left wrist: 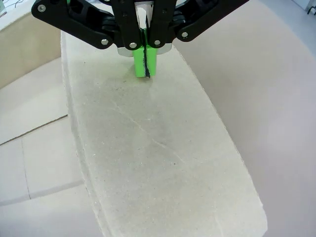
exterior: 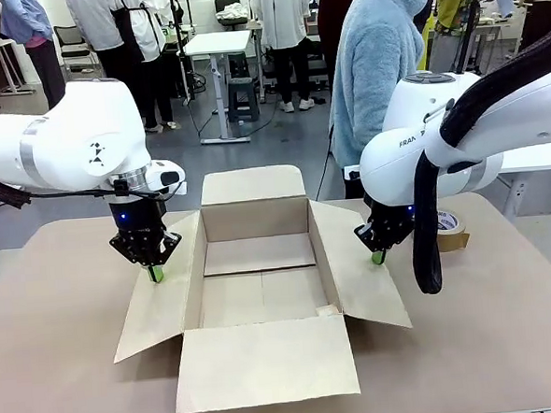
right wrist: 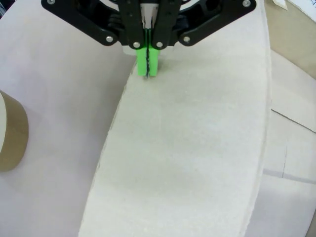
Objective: Wrap the clocks to prevent damage.
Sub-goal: Open the side flaps of the Package Box, then once the human has placed the objects inside and stepped back, release both hands from the side flaps of the Package Box.
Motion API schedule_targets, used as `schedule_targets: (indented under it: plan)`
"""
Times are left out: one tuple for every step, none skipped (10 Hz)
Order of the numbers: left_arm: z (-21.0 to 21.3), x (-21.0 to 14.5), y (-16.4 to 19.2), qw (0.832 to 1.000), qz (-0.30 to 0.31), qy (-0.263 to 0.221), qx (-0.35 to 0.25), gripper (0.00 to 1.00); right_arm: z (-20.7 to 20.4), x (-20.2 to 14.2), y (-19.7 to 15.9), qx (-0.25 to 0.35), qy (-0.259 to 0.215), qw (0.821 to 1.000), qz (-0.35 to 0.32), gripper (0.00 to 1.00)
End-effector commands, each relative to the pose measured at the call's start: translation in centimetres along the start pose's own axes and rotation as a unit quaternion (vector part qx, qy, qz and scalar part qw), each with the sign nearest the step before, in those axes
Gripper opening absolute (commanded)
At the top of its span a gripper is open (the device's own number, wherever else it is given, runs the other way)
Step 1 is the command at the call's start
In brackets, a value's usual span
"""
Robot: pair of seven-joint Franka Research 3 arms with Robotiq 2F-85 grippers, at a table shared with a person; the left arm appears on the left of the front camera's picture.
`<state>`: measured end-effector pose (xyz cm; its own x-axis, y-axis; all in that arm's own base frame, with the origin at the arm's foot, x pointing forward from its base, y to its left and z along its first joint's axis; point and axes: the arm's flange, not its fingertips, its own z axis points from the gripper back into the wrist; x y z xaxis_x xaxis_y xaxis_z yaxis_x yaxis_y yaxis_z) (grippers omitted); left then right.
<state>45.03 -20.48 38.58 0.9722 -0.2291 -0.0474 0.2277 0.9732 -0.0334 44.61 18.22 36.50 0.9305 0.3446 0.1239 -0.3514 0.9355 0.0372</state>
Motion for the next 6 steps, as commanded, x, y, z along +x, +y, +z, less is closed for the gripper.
schedule_targets:
  plan:
    - [0.45,-0.2,0.04,1.0,0.003,-0.003,0.001,0.0,-0.07,-0.01,-0.01,0.003,0.001,1.0,-0.008,0.01]
    - [0.45,-0.2,0.04,1.0,0.003,-0.003,0.001,0.0,-0.07,-0.01,-0.01,0.003,0.001,1.0,-0.008,0.01]
    - [0.45,-0.2,0.04,1.0,0.003,-0.003,0.001,0.0,-0.07,-0.01,-0.01,0.003,0.001,1.0,-0.008,0.01]
    - [0.45,-0.2,0.04,1.0,0.003,-0.003,0.001,0.0,-0.07,-0.01,-0.01,0.003,0.001,1.0,-0.008,0.01]
    - [0.45,-0.2,0.04,1.0,0.003,-0.003,0.001,0.0,-0.07,-0.01,-0.01,0.003,0.001,1.0,-0.008,0.01]
    - [0.45,-0.2,0.04,1.0,0.003,-0.003,0.001,0.0,-0.07,-0.01,-0.01,0.003,0.001,1.0,-0.008,0.01]
